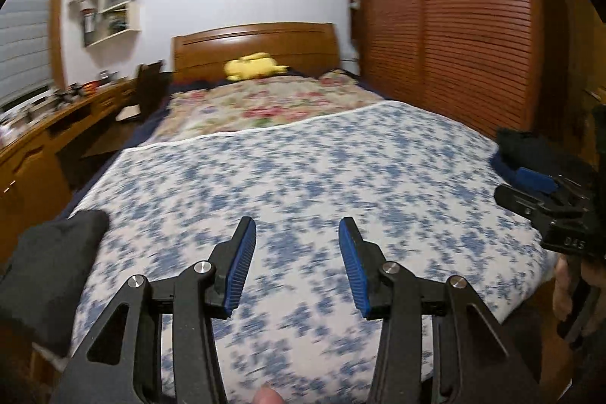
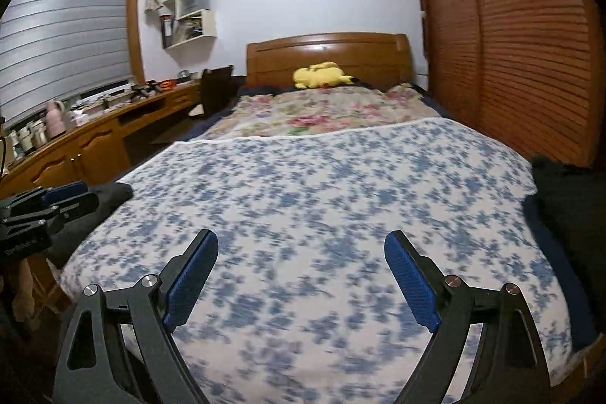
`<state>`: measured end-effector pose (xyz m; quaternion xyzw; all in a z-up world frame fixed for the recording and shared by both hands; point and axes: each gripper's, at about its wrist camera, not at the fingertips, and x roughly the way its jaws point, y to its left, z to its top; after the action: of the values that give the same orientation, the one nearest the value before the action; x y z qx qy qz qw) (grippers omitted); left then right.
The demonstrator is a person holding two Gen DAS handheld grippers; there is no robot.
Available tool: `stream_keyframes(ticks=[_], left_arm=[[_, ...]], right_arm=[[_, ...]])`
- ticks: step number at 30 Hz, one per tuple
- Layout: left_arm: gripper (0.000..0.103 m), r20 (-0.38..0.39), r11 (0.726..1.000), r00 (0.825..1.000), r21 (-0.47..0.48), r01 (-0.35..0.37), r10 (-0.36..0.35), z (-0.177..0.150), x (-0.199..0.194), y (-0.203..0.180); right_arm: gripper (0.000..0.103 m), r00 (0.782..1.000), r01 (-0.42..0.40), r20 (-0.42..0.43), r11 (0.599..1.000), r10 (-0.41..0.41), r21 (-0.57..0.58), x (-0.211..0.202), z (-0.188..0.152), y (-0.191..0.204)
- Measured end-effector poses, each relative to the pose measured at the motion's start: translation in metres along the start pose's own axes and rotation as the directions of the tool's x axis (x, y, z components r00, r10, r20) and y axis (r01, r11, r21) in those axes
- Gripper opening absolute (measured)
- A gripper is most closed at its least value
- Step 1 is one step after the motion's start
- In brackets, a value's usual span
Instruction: Fold large clothes
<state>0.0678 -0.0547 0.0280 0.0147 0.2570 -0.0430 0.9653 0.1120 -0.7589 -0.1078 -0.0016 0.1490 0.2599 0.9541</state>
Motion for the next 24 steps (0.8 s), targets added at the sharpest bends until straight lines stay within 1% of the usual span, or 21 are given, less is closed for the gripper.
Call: stream_keyframes(ticks=[2,3,4,5,7,8,10,11,12,13,15,16,17,18,20,24], left_arm=[[0.046,0.000,0.999,1.000,-0.025,-0.030,0.030,-0.004,-0.007,0.013],[0.046,0.003,0.999,0.999,-0.033,-0.038,0.039,-0.006,-0.010,0.018],[0.046,0.010,0.997,0.998,-0.040,-0.063,0.063,-0.008,-0.016,0.023],[0.046,0.016,0.995,0.996,-0.040,-0.086,0.087,-0.010,-0.019,0.026],[0.046,0.027,0.992,0.992,-0.036,-0.123,0.124,-0.014,-0.026,0.030],[0.046,0.028,0.991,0.991,-0.037,-0.132,0.134,-0.015,-0.028,0.032],[0.046,0.025,0.990,0.990,-0.044,-0.135,0.136,-0.020,-0.030,0.035],[0.046,0.027,0.990,0.990,-0.046,-0.134,0.136,-0.022,-0.031,0.035],[0.046,0.029,0.990,0.990,-0.049,-0.134,0.135,-0.023,-0.032,0.036],[0.046,0.031,0.989,0.990,-0.055,-0.136,0.138,-0.025,-0.032,0.036],[0.046,0.037,0.987,0.988,-0.062,-0.149,0.151,-0.027,-0.034,0.037],[0.046,0.040,0.986,0.987,-0.064,-0.153,0.156,-0.028,-0.035,0.038],[0.046,0.042,0.987,0.988,-0.070,-0.148,0.151,-0.029,-0.036,0.038],[0.046,0.045,0.987,0.988,-0.075,-0.142,0.145,-0.030,-0.038,0.039],[0.046,0.047,0.988,0.990,-0.084,-0.131,0.135,-0.032,-0.041,0.039],[0.046,0.058,0.988,0.989,-0.084,-0.128,0.133,-0.032,-0.043,0.039]], right_arm=[[0.090,1.000,-0.016,0.009,1.000,0.016,-0.008,-0.008,0.003,0.009],[0.090,1.000,-0.023,0.014,1.000,0.023,-0.013,-0.004,0.005,0.012],[0.090,0.999,-0.026,0.022,0.999,0.027,-0.018,-0.007,0.005,0.014],[0.090,0.999,-0.026,0.032,0.999,0.027,-0.022,-0.001,0.002,0.012],[0.090,0.998,-0.027,0.050,0.999,0.028,-0.028,-0.014,0.005,0.017],[0.090,0.998,-0.029,0.055,0.999,0.031,-0.029,-0.005,-0.004,0.019],[0.090,0.997,-0.030,0.071,0.999,0.032,-0.030,-0.013,-0.003,0.022],[0.090,0.997,-0.029,0.077,0.999,0.031,-0.034,-0.006,-0.007,0.025],[0.090,0.996,-0.023,0.083,0.999,0.027,-0.039,-0.009,-0.007,0.026],[0.090,0.996,-0.021,0.086,0.999,0.025,-0.044,0.002,-0.012,0.026],[0.090,0.996,-0.020,0.088,0.999,0.025,-0.049,0.003,-0.016,0.026],[0.090,0.996,-0.019,0.086,0.999,0.023,-0.051,0.013,-0.021,0.025],[0.090,0.996,-0.019,0.083,0.998,0.024,-0.054,0.027,-0.027,0.026],[0.090,0.997,-0.018,0.080,0.998,0.023,-0.054,0.028,-0.028,0.027],[0.090,0.997,-0.014,0.073,0.998,0.019,-0.058,0.043,-0.032,0.026],[0.090,0.998,-0.013,0.061,0.998,0.016,-0.054,0.054,-0.031,0.022]])
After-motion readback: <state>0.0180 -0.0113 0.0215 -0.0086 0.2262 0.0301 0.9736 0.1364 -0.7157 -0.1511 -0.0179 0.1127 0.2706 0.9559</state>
